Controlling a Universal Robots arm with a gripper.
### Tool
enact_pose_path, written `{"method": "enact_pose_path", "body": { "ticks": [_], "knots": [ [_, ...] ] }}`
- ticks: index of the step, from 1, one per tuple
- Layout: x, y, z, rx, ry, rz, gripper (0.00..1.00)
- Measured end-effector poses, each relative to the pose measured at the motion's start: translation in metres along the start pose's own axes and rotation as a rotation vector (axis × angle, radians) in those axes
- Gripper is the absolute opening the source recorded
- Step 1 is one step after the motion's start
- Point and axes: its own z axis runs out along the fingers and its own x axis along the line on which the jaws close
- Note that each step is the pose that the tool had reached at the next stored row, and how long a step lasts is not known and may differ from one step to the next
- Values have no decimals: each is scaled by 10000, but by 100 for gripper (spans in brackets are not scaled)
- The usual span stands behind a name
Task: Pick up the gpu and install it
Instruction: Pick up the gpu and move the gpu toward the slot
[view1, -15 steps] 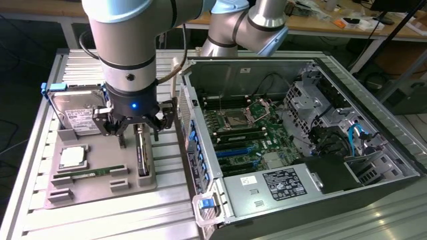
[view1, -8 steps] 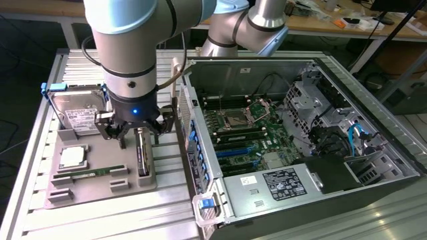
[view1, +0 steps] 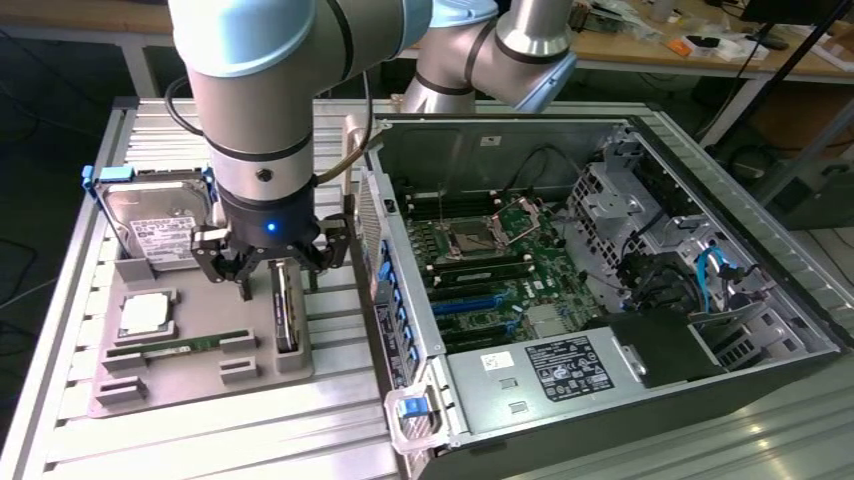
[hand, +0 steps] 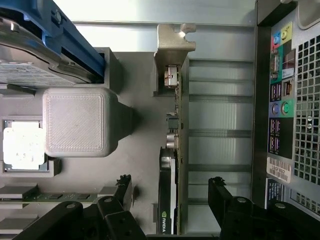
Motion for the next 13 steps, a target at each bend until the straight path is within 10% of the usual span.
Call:
{"method": "enact_pose_path", "body": {
  "ticks": [13],
  "knots": [
    [-6,-1,15,-3,-3,0,73]
  ]
}}
